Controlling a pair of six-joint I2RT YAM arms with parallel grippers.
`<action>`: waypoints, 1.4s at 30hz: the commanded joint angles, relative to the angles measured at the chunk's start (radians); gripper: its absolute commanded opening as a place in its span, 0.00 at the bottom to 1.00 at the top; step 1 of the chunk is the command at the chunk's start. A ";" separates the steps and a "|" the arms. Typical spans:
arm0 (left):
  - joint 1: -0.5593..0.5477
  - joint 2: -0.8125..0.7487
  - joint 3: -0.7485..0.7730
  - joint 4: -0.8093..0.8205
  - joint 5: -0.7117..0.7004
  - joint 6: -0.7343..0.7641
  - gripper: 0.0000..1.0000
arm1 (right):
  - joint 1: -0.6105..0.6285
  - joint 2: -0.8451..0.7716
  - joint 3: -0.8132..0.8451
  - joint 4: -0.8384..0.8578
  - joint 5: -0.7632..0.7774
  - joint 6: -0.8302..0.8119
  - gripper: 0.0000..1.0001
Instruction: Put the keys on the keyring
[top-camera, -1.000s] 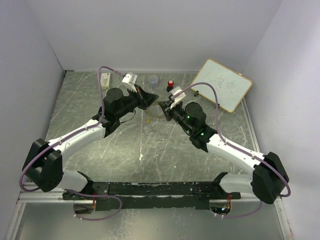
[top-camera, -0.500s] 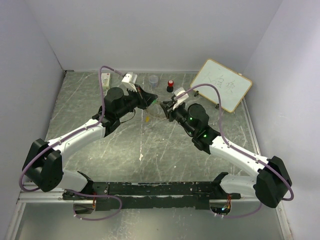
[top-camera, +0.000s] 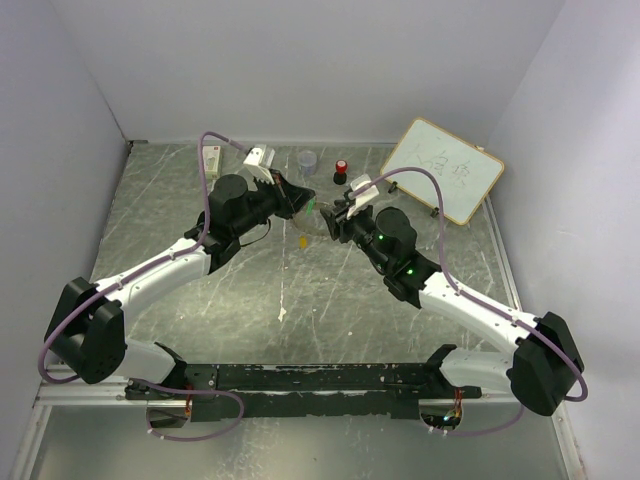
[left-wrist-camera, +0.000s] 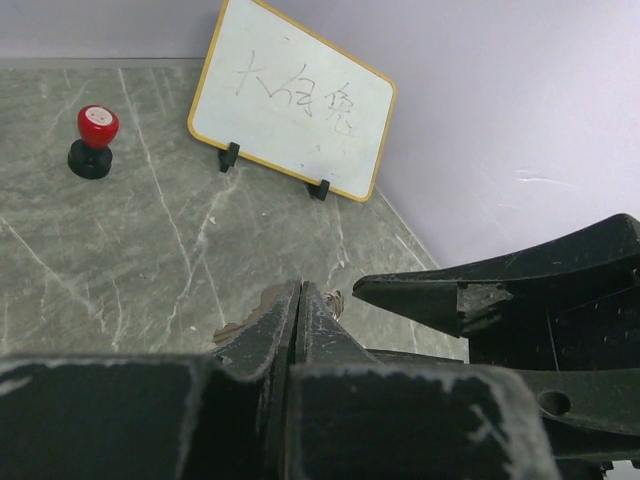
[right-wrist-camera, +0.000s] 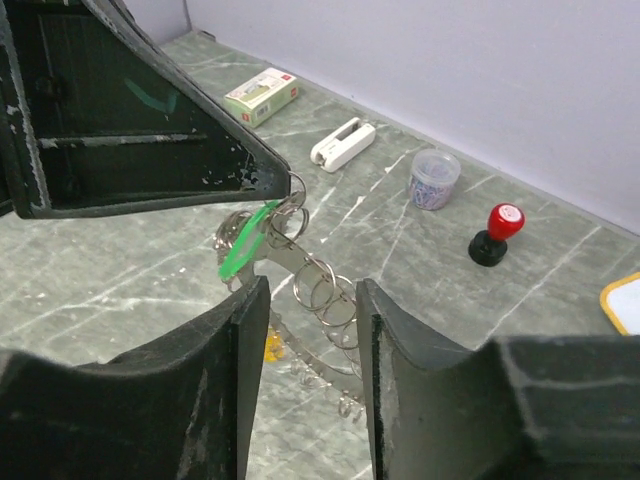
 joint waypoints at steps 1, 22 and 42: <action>-0.010 -0.044 0.048 0.022 0.018 0.023 0.07 | -0.007 -0.038 0.010 -0.005 0.020 -0.013 0.49; -0.006 -0.071 0.108 -0.072 0.172 0.132 0.07 | -0.231 -0.095 0.026 -0.047 -0.437 -0.013 0.71; 0.000 -0.070 0.117 -0.088 0.260 0.184 0.07 | -0.273 -0.083 -0.005 0.011 -0.621 0.016 0.74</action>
